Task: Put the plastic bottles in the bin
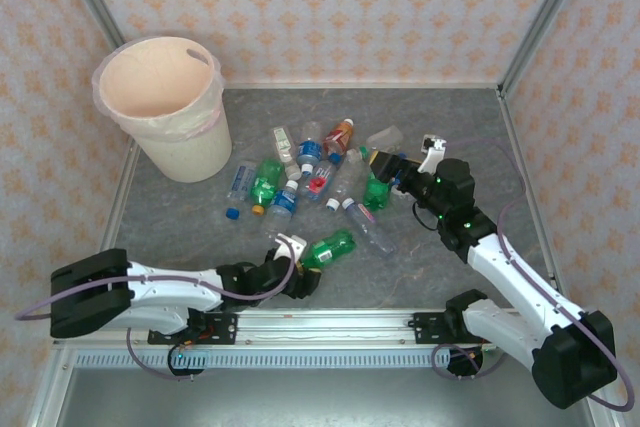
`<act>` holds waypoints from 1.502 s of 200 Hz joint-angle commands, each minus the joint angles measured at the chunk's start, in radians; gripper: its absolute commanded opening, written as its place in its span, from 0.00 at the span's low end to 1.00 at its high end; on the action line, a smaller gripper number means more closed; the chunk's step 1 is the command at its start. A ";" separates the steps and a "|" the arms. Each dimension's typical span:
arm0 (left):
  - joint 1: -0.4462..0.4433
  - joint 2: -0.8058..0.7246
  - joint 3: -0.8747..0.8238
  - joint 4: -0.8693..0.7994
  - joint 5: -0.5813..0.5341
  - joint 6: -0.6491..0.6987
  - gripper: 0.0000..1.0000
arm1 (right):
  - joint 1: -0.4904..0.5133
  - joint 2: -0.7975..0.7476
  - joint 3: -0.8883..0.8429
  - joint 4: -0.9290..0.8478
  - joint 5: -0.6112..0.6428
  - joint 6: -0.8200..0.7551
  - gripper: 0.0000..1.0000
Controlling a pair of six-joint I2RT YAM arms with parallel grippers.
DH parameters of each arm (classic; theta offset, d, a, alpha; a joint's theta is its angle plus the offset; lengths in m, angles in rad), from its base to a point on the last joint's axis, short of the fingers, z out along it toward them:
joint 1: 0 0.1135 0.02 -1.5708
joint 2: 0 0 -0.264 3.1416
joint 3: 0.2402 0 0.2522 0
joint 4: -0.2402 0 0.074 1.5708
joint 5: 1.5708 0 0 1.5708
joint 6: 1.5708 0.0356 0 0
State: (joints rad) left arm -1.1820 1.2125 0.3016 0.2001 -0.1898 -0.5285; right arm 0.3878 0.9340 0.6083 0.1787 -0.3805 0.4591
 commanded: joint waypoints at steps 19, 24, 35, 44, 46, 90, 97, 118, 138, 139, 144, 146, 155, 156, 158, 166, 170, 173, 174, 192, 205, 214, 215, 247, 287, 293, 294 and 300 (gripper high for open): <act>-0.042 0.103 0.083 0.033 0.015 0.047 0.74 | 0.009 -0.030 0.039 -0.010 0.026 -0.016 1.00; -0.045 0.113 0.088 0.032 0.014 0.049 0.73 | 0.008 -0.031 0.039 -0.010 0.027 -0.017 1.00; -0.052 0.131 0.099 0.028 0.010 0.050 0.68 | 0.008 -0.034 0.040 -0.013 0.030 -0.017 1.00; -0.057 0.140 0.105 0.030 0.009 0.052 0.64 | 0.008 -0.036 0.039 -0.015 0.031 -0.018 1.00; -0.059 0.142 0.105 0.030 0.008 0.052 0.64 | 0.008 -0.035 0.038 -0.015 0.031 -0.018 1.00; -0.074 0.159 0.119 0.016 0.001 0.059 0.56 | 0.008 -0.047 0.041 -0.019 0.023 -0.013 1.00; -0.074 0.163 0.119 0.012 0.002 0.059 0.55 | 0.009 -0.050 0.041 -0.021 0.023 -0.013 1.00; -0.082 0.160 0.120 0.000 0.000 0.059 0.41 | 0.008 -0.058 0.042 -0.024 0.028 -0.013 1.00; -0.084 0.141 0.122 -0.012 -0.024 0.048 0.36 | 0.008 -0.061 0.040 -0.028 0.038 -0.006 1.00; -0.084 0.139 0.122 -0.013 -0.025 0.047 0.34 | 0.008 -0.061 0.040 -0.028 0.039 -0.006 1.00; -0.083 0.131 0.123 -0.014 -0.031 0.048 0.29 | 0.008 -0.062 0.039 -0.028 0.043 0.000 1.00; -0.083 0.127 0.122 -0.016 -0.032 0.048 0.28 | 0.008 -0.063 0.038 -0.027 0.044 0.002 1.00; -0.084 0.112 0.125 -0.022 -0.041 0.043 0.24 | 0.009 -0.066 0.037 -0.023 0.042 0.007 1.00; -0.084 0.109 0.125 -0.022 -0.043 0.042 0.24 | 0.009 -0.067 0.036 -0.023 0.041 0.008 1.00; -0.084 0.106 0.125 -0.023 -0.045 0.041 0.24 | 0.009 -0.067 0.036 -0.022 0.039 0.008 1.00; -0.084 0.087 0.127 -0.026 -0.050 0.036 0.24 | 0.008 -0.071 0.035 -0.021 0.032 0.010 1.00; -0.084 0.079 0.127 -0.028 -0.053 0.036 0.24 | 0.009 -0.073 0.036 -0.020 0.030 0.012 1.00; -0.084 0.068 0.128 -0.030 -0.056 0.033 0.24 | 0.009 -0.073 0.037 -0.020 0.028 0.012 1.00; -0.084 0.065 0.128 -0.031 -0.057 0.033 0.23 | 0.010 -0.074 0.037 -0.020 0.028 0.013 1.00; -0.084 0.005 0.134 -0.049 -0.104 0.011 0.18 | 0.011 -0.087 0.035 -0.021 0.017 0.019 1.00; -0.082 -0.044 0.135 -0.053 -0.130 0.008 0.18 | 0.010 -0.100 0.032 -0.016 0.003 0.024 1.00; -0.082 -0.084 0.141 -0.061 -0.147 0.004 0.18 | 0.011 -0.108 0.028 -0.015 -0.010 0.028 1.00; -0.082 -0.086 0.142 -0.062 -0.150 0.003 0.18 | 0.010 -0.109 0.028 -0.014 -0.013 0.028 1.00; -0.052 -0.216 0.184 -0.104 -0.210 0.012 0.15 | 0.012 -0.141 0.016 0.010 -0.094 0.038 1.00; 0.064 -0.352 0.297 -0.185 -0.210 0.024 0.13 | 0.031 -0.197 0.005 0.033 -0.179 0.023 1.00; 0.084 -0.363 0.327 -0.211 -0.218 0.028 0.14 | 0.033 -0.207 0.003 0.032 -0.191 0.017 1.00; 0.088 -0.363 0.332 -0.216 -0.220 0.028 0.14 | 0.034 -0.209 0.003 0.032 -0.193 0.016 1.00; 0.104 -0.369 0.365 -0.247 -0.236 0.031 0.14 | 0.035 -0.222 0.000 0.031 -0.202 0.011 1.00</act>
State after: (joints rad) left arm -1.1362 0.8894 0.5514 0.0677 -0.3603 -0.5068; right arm 0.4107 0.7616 0.6117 0.1623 -0.5022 0.4862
